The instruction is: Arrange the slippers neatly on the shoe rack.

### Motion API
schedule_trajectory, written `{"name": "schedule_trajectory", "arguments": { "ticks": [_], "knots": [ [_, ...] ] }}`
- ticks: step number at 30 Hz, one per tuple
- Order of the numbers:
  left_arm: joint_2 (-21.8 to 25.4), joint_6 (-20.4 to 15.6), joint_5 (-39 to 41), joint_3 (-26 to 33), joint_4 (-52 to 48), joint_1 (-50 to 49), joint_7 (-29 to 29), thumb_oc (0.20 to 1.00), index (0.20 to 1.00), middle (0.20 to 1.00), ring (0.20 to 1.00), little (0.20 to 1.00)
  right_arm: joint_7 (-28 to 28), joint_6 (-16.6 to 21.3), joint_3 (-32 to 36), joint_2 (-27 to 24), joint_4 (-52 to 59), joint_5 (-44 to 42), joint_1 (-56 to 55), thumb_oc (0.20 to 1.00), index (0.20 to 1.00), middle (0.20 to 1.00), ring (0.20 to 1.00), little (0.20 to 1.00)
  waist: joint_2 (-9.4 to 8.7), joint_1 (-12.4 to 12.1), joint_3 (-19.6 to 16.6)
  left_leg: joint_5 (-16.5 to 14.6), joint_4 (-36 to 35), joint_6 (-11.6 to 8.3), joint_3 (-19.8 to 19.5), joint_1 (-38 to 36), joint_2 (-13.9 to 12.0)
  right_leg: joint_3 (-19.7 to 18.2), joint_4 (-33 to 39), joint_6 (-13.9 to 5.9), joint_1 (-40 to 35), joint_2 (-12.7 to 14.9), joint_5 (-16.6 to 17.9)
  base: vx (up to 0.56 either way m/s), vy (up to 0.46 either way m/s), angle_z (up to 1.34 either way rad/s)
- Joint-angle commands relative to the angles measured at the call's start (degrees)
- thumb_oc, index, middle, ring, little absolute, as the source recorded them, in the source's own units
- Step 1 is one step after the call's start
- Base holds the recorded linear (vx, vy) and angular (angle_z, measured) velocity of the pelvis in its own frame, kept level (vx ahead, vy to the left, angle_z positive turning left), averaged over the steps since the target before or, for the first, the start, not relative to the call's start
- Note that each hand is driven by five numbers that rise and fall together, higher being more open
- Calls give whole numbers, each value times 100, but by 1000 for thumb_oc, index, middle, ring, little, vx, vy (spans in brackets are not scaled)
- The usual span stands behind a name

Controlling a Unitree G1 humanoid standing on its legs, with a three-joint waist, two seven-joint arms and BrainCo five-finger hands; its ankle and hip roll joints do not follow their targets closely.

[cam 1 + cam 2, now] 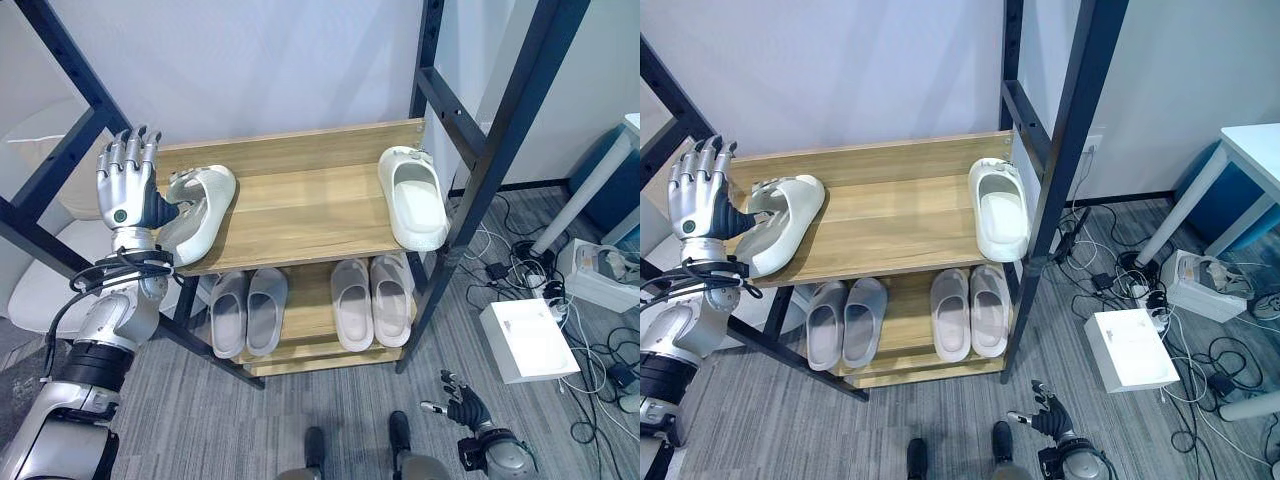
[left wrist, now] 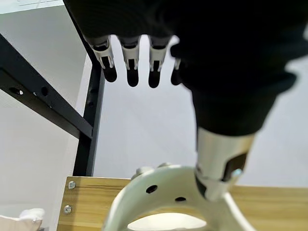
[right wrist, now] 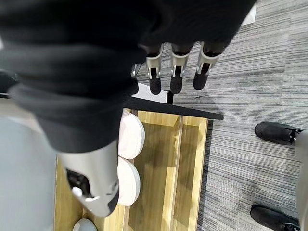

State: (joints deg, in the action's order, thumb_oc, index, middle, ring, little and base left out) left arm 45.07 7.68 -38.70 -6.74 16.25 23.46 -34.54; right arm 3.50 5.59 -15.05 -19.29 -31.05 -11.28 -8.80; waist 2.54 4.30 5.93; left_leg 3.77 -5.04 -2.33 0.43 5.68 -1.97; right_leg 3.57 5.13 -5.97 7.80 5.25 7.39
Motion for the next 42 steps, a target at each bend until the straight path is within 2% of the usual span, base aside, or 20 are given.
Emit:
{"name": "schedule_trajectory", "arguments": {
  "ticks": [1,17,30,37,42],
  "knots": [
    [23,-31,178,554,156,722,-405,1000,1000,1000,1000,1000,7,149,14,-30,334,4,195,1000,1000,1000,1000,1000,92,220,131,-546,4,-76,-141,-760,106,132,-13,-214,-1072,161,-924,0,0,0],
    [-154,-143,474,938,-203,374,-657,1000,1000,1000,1000,1000,12,142,39,-25,342,-20,158,1000,1000,1000,1000,1000,137,185,138,-539,4,-63,-190,-743,135,171,-13,-199,-1099,181,-943,3,-1,4],
    [-152,-354,-179,751,-922,-203,-203,1000,1000,1000,1000,1000,28,140,54,66,170,-32,208,1000,1000,1000,1000,1000,121,100,128,-539,4,-56,-250,-763,147,212,-13,-190,-1155,182,-968,0,0,0],
    [-146,-613,-381,992,-1573,-883,44,1000,1000,1000,1000,1000,7,136,118,143,84,-54,172,1000,1000,1000,1000,1000,120,-3,123,-529,4,-52,-307,-774,159,264,-13,-176,-1205,187,-991,-2,0,0],
    [-86,-568,-316,1103,-1495,-854,3,1000,1000,1000,1000,1000,-19,131,96,107,127,-57,151,1000,1000,1000,1000,1000,124,-6,95,-512,4,-58,-339,-767,157,303,-13,-170,-1225,189,-987,-17,-2,10]
  ]
}}
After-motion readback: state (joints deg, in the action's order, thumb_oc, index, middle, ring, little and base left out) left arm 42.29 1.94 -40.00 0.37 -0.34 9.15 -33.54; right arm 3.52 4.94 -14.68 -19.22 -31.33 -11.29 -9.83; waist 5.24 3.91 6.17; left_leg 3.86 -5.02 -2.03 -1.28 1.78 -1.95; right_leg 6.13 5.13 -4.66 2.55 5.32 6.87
